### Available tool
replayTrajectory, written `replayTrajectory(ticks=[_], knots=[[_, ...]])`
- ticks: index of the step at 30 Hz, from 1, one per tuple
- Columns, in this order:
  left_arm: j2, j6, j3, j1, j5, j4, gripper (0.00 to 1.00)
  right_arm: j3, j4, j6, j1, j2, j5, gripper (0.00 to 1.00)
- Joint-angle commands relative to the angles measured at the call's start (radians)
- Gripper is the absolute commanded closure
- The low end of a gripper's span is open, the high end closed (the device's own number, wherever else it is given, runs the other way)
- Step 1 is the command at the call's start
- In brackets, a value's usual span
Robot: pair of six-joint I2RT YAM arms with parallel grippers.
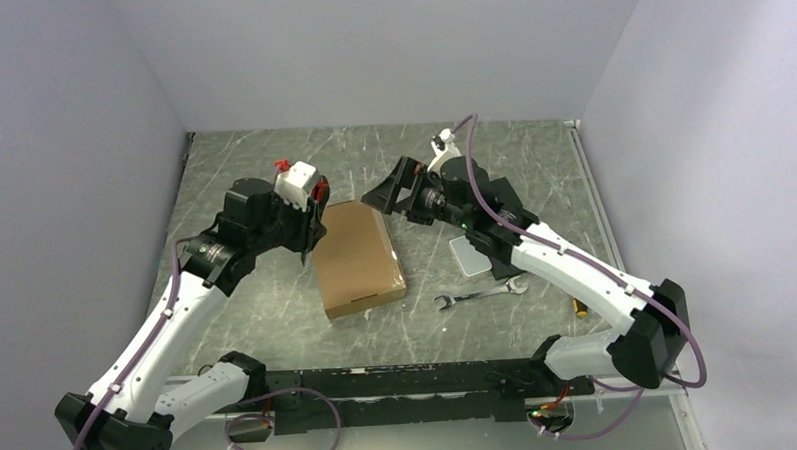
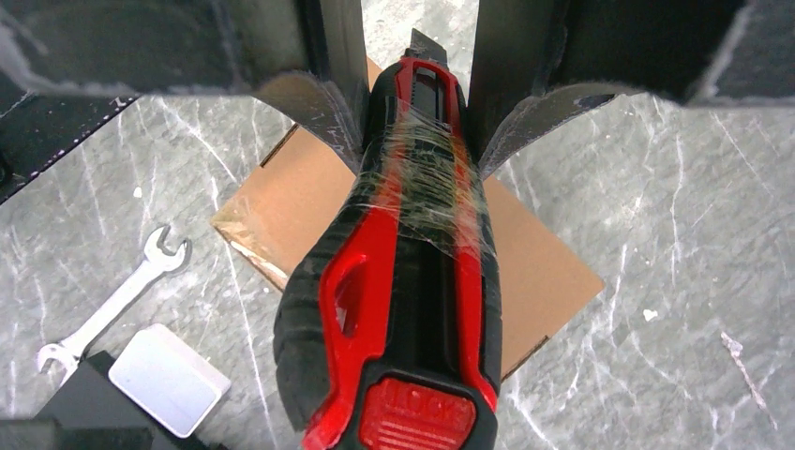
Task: Unpack the express box
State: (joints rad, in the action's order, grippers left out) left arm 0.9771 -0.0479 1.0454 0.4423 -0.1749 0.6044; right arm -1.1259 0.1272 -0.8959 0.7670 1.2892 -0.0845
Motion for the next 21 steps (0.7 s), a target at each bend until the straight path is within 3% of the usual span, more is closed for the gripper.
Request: replayTrajectory(ticks=[1, 5, 7, 14, 21], knots=[[0.006, 0.036, -0.017, 0.001, 0.038, -0.028, 1.00, -0.108, 0.056, -0.073, -0.014, 0.078, -0.017, 0.00], [0.050, 0.036, -0.015, 0.002, 0.018, -0.026, 1.00, -0.253, 0.157, -0.073, -0.014, 0.196, -0.038, 0.00], [0.070, 0.035, -0.015, 0.003, -0.006, -0.023, 1.00, -0.269, 0.125, -0.095, -0.014, 0.232, -0.080, 0.01], [0.091, 0.032, -0.023, 0.005, -0.002, -0.027, 1.00, -0.209, -0.043, -0.141, 0.011, 0.232, -0.061, 0.19], [0.161, 0.029, 0.007, 0.006, -0.031, 0.013, 1.00, -0.253, -0.060, -0.090, 0.052, 0.288, -0.020, 0.21]])
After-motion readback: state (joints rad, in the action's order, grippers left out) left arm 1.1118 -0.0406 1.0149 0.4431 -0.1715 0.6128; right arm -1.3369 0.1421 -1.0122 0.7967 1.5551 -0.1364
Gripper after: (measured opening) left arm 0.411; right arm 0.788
